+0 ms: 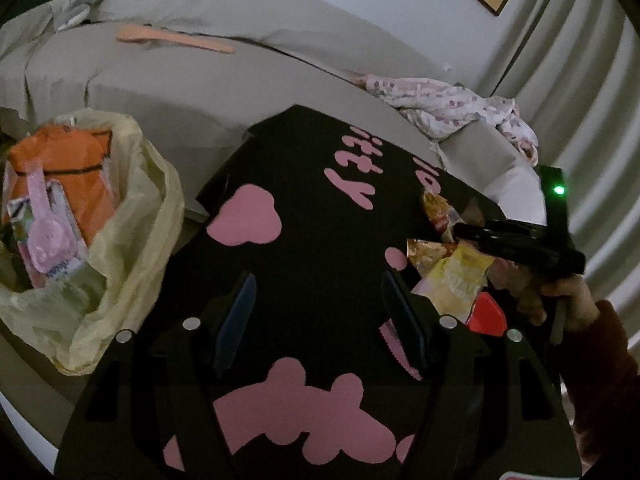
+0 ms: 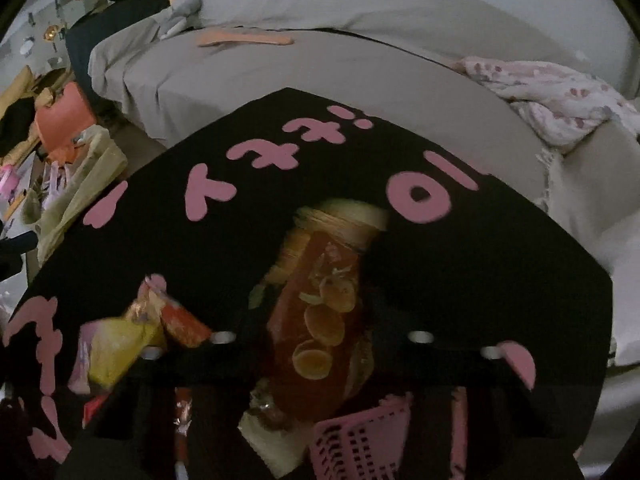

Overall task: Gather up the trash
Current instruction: 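Move both tools back over the remaining snack wrappers on the table, then grasp the long red-and-gold snack wrapper with the left tool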

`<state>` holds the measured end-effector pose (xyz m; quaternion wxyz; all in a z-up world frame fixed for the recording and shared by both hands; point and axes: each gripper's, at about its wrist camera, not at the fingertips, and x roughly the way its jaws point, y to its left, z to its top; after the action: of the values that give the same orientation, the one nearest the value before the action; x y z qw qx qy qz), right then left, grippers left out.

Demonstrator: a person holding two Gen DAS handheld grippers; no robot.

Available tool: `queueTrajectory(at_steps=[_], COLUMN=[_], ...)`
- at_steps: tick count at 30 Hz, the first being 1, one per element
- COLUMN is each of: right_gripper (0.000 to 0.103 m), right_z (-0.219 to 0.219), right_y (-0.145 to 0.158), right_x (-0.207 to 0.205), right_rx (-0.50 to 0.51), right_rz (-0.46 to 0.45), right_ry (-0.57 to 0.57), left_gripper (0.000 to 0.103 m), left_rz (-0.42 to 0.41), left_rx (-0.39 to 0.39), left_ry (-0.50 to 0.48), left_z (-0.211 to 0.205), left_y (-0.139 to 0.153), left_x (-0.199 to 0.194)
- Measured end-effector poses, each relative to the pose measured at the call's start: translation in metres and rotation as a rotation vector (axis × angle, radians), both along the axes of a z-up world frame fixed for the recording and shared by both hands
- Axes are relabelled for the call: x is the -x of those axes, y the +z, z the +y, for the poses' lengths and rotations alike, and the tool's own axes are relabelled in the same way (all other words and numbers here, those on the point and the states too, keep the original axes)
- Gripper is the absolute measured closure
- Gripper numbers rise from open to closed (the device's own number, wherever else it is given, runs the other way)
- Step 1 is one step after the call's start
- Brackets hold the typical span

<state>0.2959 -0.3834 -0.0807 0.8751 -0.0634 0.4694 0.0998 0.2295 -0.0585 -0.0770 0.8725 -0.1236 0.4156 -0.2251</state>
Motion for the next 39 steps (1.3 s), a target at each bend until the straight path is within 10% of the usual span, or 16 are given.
queueTrajectory(at_steps=[10,20,26,29,39], right_gripper=[0.093,0.095,0.088,0.066,0.065], right_z=[-0.033,-0.036,-0.042,-0.041,-0.055], right_y=[0.045,0.055,0.038,0.033,0.038], right_x=[0.066,0.113,0.095,0.091,0.108], right_rx=[-0.121,-0.180,-0.130,-0.136,-0.089], right_rz=[-0.125,-0.155,-0.122,-0.140,-0.203], right_ry=[-0.077,-0.101,-0.136,-0.143,-0.248], left_gripper=[0.041,0.041,0.041,0.041,0.039], left_rz=[0.016,0.011,-0.015,-0.010,-0.045], left_rx=[-0.002,-0.036,-0.037,-0.044,-0.043], left_ry=[-0.091,-0.176,-0.200,-0.203,-0.344], left_z=[-0.031,-0.055,-0.059,-0.060,-0.148], left_y=[-0.009,-0.010,-0.004,-0.006,0.026], left_x=[0.004,0.009,0.014,0.011,-0.044])
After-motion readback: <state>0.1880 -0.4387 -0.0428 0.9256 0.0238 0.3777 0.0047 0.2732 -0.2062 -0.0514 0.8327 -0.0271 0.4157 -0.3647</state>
